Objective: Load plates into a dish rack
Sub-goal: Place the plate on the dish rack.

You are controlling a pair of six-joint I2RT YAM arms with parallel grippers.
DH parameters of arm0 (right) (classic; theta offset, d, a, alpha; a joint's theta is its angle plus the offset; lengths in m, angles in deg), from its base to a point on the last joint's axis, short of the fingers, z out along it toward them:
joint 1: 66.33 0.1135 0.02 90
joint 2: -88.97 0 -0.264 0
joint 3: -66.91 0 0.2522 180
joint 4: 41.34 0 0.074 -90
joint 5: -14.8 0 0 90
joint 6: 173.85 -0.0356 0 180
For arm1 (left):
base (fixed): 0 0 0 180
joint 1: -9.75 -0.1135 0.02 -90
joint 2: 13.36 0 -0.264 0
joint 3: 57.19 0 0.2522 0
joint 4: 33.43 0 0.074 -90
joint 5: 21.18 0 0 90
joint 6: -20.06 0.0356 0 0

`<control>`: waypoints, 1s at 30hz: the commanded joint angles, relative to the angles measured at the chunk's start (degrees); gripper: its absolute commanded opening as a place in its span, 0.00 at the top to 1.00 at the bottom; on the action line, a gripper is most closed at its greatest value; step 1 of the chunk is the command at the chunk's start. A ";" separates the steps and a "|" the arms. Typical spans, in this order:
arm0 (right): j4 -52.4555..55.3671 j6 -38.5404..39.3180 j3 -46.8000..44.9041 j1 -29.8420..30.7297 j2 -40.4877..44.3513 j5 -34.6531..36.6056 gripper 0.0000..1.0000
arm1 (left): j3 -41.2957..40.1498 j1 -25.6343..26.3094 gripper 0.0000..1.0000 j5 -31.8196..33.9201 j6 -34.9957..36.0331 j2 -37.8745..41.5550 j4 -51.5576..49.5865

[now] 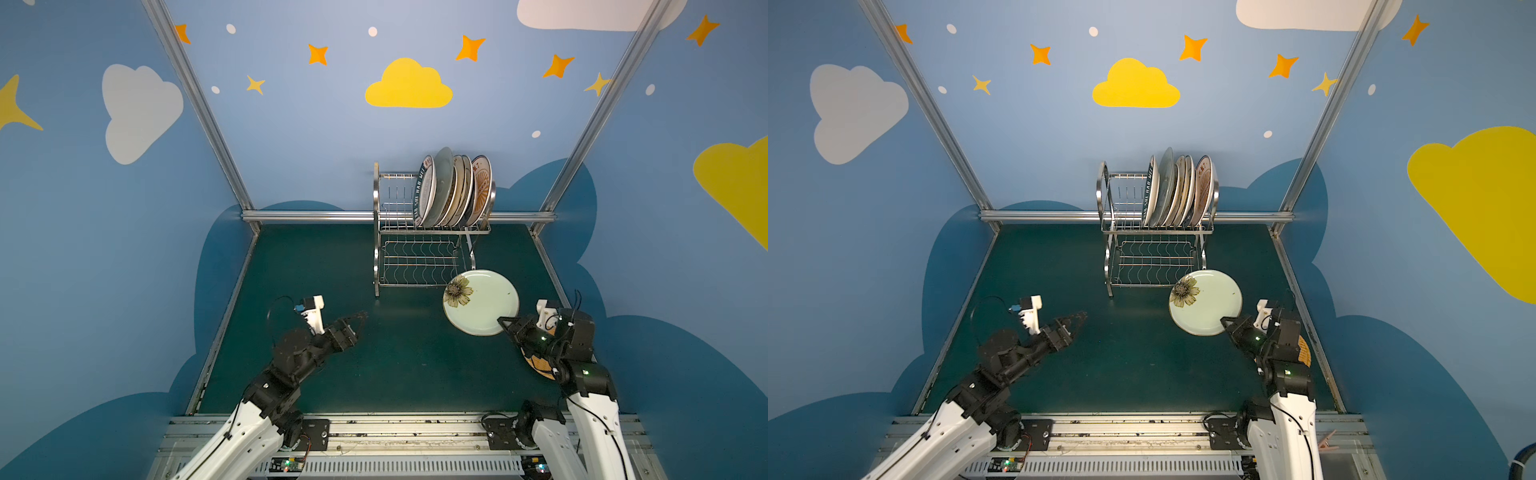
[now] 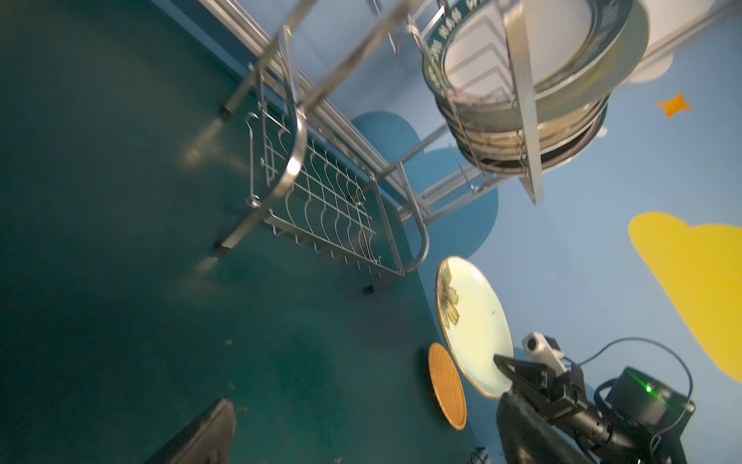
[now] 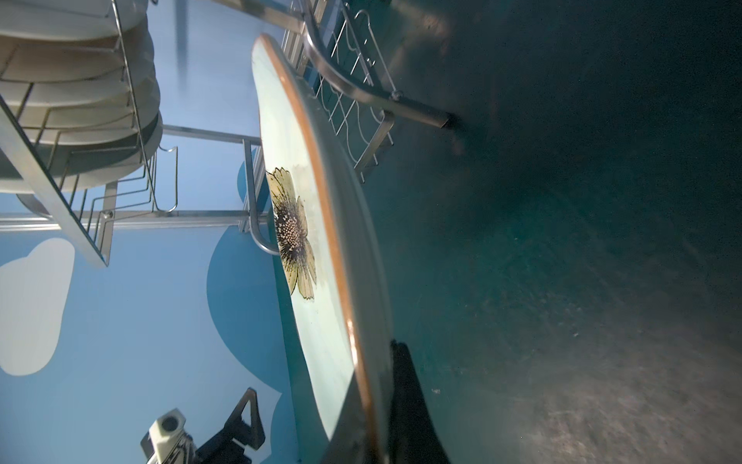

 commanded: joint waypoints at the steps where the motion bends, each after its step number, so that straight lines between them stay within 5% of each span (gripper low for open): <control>1: -8.38 -0.74 3.96 2.55 -0.38 -0.40 1.00 | 3.03 7.07 0.00 7.84 5.99 -8.11 10.93; 3: -8.69 -1.12 4.14 3.83 -1.21 0.33 1.00 | 5.86 12.38 0.00 10.96 13.35 -13.40 12.04; 9: -8.57 -2.95 4.21 7.58 -2.93 2.50 1.00 | 14.16 29.13 0.00 20.72 50.10 -28.78 14.11; 16: -4.88 -3.80 6.75 9.93 -2.46 5.01 1.00 | 20.04 34.61 0.00 21.16 75.67 -43.33 18.44; 23: -1.63 -4.06 8.27 10.52 -1.97 5.56 1.00 | 24.02 36.80 0.02 22.85 86.17 -50.88 23.19; 30: -0.21 -4.65 7.58 10.65 -1.47 6.21 1.00 | 25.87 40.07 0.06 33.47 93.28 -55.63 30.15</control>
